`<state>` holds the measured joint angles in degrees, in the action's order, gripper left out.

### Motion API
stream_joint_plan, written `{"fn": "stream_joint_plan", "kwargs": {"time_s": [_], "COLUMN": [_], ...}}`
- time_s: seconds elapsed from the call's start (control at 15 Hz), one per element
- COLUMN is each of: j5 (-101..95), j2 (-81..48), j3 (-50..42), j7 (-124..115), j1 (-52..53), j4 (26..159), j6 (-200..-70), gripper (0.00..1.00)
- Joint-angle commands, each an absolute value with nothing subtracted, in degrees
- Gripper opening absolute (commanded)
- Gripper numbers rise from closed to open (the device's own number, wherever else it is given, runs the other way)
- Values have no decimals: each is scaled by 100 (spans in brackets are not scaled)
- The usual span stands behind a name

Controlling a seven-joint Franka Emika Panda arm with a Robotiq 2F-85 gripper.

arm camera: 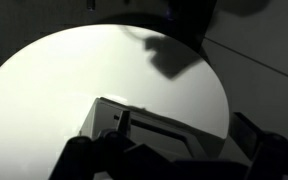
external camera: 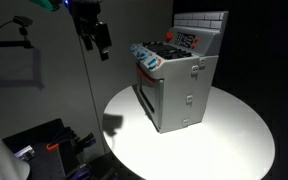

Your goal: Press the top and bottom buttons on the right side of the stove

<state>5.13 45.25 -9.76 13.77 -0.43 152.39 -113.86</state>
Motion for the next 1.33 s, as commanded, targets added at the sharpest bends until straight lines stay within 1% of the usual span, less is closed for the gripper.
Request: {"fn": "stream_joint_plan", "kwargs": {"time_s": [0.0, 0.6, 0.87, 0.93, 1.27], "j5": [442, 360, 316, 456, 448], "j2": [4041, 3050, 2665, 2919, 2715], "j3": [-911, -893, -851, -931, -910], "j7": [1150, 842, 702, 900, 851], "j1": [-193, -474, -541, -465, -477], "j4": [14710, 13780, 13459, 13749, 13595], "j6": [-11505, -12421, -12619, -12614, -12636], "gripper": [100, 100, 100, 100, 100]}}
